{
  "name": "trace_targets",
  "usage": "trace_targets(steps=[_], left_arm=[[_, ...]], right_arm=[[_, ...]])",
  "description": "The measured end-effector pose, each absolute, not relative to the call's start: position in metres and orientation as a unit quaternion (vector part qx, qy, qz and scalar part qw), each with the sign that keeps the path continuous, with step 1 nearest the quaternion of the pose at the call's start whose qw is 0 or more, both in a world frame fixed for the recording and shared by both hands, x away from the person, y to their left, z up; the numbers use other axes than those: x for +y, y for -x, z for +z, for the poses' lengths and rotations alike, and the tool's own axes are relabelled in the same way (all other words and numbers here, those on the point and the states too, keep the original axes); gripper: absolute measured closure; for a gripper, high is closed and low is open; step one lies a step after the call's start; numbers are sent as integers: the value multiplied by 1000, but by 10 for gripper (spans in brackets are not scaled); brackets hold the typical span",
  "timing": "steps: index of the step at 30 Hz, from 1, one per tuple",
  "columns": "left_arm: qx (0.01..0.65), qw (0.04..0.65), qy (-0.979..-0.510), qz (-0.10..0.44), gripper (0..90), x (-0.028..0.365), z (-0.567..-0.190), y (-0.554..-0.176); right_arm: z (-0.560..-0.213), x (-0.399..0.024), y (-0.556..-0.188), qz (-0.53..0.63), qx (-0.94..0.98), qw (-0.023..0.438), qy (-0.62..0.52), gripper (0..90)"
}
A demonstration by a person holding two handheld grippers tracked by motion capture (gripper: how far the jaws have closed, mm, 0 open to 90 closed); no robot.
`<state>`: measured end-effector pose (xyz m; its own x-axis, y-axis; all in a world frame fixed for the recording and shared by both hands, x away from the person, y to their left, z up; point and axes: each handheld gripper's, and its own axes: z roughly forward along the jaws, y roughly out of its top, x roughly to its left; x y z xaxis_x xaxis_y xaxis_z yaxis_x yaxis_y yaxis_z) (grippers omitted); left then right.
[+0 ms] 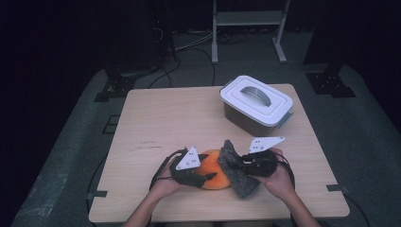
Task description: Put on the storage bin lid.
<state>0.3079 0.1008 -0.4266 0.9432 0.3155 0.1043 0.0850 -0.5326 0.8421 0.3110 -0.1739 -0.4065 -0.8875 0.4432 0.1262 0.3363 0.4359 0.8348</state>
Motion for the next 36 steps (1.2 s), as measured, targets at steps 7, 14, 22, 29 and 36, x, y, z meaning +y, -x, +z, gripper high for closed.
trace_targets(steps=[7, 14, 22, 29, 36], left_arm=[[93, 471, -871, 106, 330, 108, -430, -306], [96, 461, -875, 111, 288, 103, -433, -304], [104, 456, -877, 114, 288, 101, -433, -304], [99, 453, -879, 114, 309, 103, -432, -305], [105, 457, -878, 96, 349, 110, -434, -307]], right_arm=[[-401, -169, -304, 482, 844, 68, -227, 752], [-412, -155, -302, 468, 850, 65, -232, 739], [-415, -151, -305, 469, 844, 53, -256, 692], [-415, -150, -303, 464, 847, 60, -252, 693], [-414, -165, -302, 458, 852, 54, -249, 746]])
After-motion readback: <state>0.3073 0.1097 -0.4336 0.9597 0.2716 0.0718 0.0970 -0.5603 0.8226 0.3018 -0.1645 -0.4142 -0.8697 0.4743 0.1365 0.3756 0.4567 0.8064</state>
